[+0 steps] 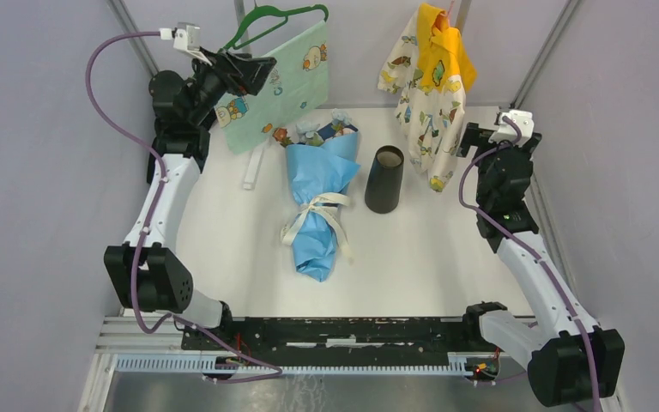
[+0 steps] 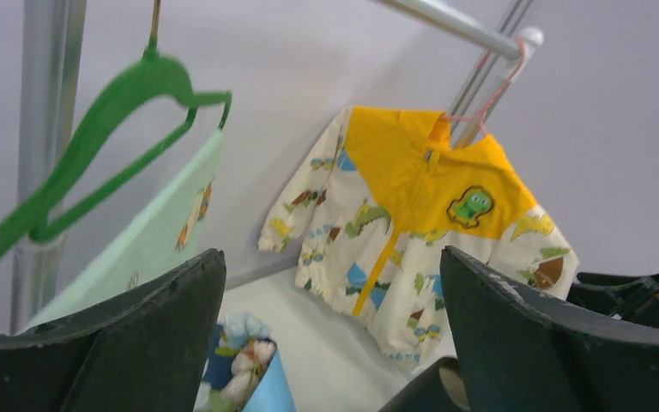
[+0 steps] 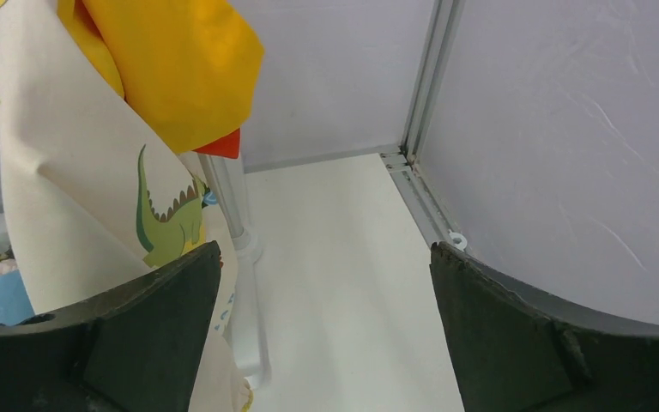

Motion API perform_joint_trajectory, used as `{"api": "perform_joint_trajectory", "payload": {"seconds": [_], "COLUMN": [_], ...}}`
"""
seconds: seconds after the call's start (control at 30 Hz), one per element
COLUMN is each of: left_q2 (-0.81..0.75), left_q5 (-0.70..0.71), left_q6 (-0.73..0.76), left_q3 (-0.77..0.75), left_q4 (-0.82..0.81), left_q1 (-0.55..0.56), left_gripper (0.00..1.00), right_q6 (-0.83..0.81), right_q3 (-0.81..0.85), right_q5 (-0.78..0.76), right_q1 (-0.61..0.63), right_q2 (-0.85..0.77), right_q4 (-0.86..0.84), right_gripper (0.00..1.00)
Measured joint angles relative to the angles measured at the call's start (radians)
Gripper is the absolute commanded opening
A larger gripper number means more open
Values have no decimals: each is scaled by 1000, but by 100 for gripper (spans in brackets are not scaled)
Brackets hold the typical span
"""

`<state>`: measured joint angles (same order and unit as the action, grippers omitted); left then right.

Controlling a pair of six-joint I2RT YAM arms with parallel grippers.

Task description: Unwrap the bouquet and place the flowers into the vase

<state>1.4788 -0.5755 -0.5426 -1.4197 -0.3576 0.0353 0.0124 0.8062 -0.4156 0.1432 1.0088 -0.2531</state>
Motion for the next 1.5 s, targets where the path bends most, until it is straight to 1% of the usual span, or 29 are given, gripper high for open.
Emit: {"api": "perform_joint_trajectory", "payload": {"seconds": [0.03, 0.13, 0.23, 0.3, 0.4, 0.5, 0.6, 0.63, 0.7, 0.77, 0.83, 0.87, 0.93, 1.0, 1.03, 1.13, 1.23, 1.33, 1.5], "left_q2": [13, 59, 103, 134, 147, 147, 159, 167, 181, 184, 175, 165, 149, 144, 144, 141, 114, 88, 26], "left_q5": [-4, -3, -32, -68, -139, -230, -316, -331, -343, -340, -311, -268, -146, 27, 108, 288, 370, 440, 616], "left_q6": [-3, -79, -196, -260, -355, -467, -586, -625, -679, -690, -627, -564, -415, -266, -194, -44, 11, 35, 53], "left_q3": [-21, -101, -181, -238, -265, -257, -274, -298, -344, -363, -358, -347, -335, -343, -349, -336, -261, -186, -31], "left_q4": [-15, -105, -239, -327, -486, -724, -951, -1003, -1017, -961, -824, -718, -468, -233, -129, 80, 194, 280, 367], "left_q1": [0, 1, 1, 0, 0, 0, 1, 2, 2, 6, 8, 15, 37, 74, 98, 172, 214, 223, 245], "left_gripper": [100, 100, 100, 100, 100, 100, 100, 100, 100, 100, 100, 100, 97, 92, 92, 93, 92, 91, 91], "right_q6": [-3, -10, -10, -3, 31, 82, 111, 117, 122, 122, 124, 126, 131, 133, 132, 112, 73, 49, 27], "right_q3": [0, 0, -1, -3, -8, -23, -19, -3, 56, 111, 148, 154, 166, 190, 209, 263, 322, 364, 404], "right_q5": [-4, -55, -109, -109, -39, 79, 164, 183, 215, 241, 271, 285, 315, 344, 353, 353, 346, 357, 366], "right_q1": [0, 1, 0, 0, -2, -4, -4, -4, -4, -4, -4, -4, -4, 6, 17, 106, 270, 363, 503], "right_q2": [0, -2, -16, -35, -75, -110, -111, -101, -62, -30, -13, -12, -12, -3, 5, 32, 66, 99, 171], "right_q4": [-1, -22, -47, -68, -99, -146, -162, -140, -91, -47, -8, 4, 38, 79, 102, 152, 197, 229, 265], "right_gripper": [98, 98, 98, 98, 98, 98, 98, 98, 98, 98, 98, 98, 97, 96, 96, 96, 94, 91, 83]}}
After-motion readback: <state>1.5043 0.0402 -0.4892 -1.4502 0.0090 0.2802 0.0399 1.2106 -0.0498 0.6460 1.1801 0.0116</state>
